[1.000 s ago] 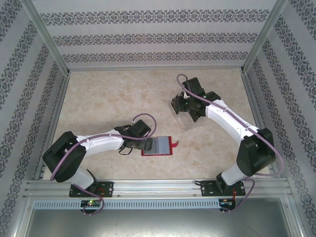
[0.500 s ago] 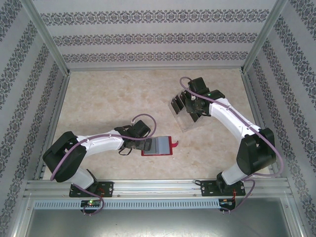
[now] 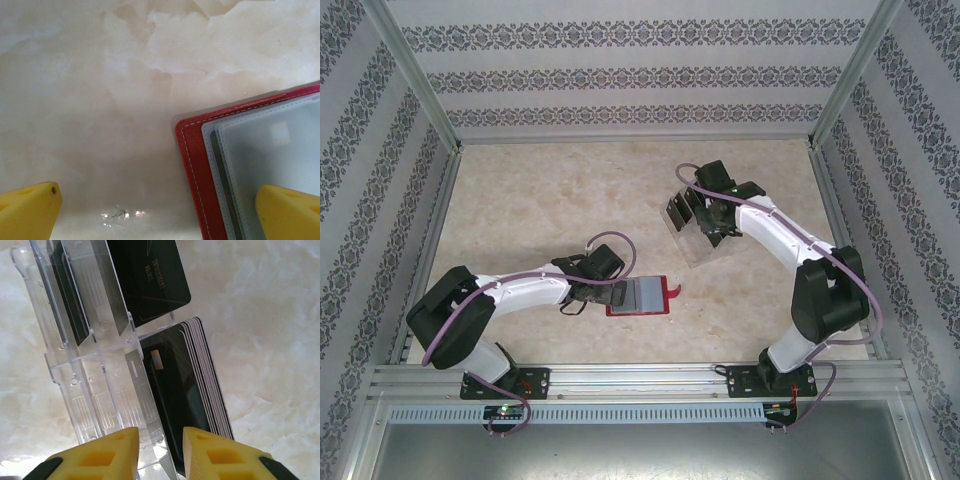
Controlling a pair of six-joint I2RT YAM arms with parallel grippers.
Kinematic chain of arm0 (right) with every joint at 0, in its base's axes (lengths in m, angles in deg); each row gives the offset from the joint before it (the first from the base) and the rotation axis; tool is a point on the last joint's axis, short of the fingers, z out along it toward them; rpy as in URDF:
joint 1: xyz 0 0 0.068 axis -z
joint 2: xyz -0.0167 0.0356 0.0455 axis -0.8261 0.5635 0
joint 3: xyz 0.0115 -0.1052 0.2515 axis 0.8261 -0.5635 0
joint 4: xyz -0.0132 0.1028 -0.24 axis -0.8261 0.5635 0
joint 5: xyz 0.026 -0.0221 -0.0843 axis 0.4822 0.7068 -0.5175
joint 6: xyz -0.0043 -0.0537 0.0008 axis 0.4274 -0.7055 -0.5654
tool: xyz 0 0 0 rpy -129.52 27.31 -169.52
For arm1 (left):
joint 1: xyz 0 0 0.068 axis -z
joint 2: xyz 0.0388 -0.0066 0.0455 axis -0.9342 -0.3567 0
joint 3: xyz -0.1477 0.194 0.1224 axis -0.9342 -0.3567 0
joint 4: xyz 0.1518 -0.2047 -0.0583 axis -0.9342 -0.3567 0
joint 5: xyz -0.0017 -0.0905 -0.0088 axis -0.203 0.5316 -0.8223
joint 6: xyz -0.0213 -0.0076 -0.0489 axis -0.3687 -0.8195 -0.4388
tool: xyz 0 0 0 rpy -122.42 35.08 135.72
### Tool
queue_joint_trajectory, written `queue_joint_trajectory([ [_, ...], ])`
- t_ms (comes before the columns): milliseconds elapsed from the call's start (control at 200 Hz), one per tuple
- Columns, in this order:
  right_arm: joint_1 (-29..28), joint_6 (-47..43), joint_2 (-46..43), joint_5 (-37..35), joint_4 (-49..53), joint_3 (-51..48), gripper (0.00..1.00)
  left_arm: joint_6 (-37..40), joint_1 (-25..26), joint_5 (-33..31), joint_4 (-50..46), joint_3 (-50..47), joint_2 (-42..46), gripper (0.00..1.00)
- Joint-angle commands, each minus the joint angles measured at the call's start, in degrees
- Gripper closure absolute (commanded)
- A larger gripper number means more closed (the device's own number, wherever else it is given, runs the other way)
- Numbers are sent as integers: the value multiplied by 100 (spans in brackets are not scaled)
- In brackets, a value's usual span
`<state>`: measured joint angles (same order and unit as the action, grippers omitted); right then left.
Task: Put the credit cards into the card holder
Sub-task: Pick up the credit card from the storage box.
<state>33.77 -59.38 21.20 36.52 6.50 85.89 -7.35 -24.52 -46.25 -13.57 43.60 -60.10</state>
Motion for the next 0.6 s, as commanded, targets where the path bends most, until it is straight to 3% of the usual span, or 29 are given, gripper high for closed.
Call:
queue_joint_trajectory([
  [0, -91, -119, 138, -221, 120, 136, 71, -21, 60, -148, -68, -92, -18, 0],
  [315, -136, -139, 330, -220, 109, 118, 75, -22, 60, -133, -42, -97, -16, 0],
  [595, -114, -150, 330, -147, 102, 112, 88, -21, 60, -121, -32, -94, -33, 0],
])
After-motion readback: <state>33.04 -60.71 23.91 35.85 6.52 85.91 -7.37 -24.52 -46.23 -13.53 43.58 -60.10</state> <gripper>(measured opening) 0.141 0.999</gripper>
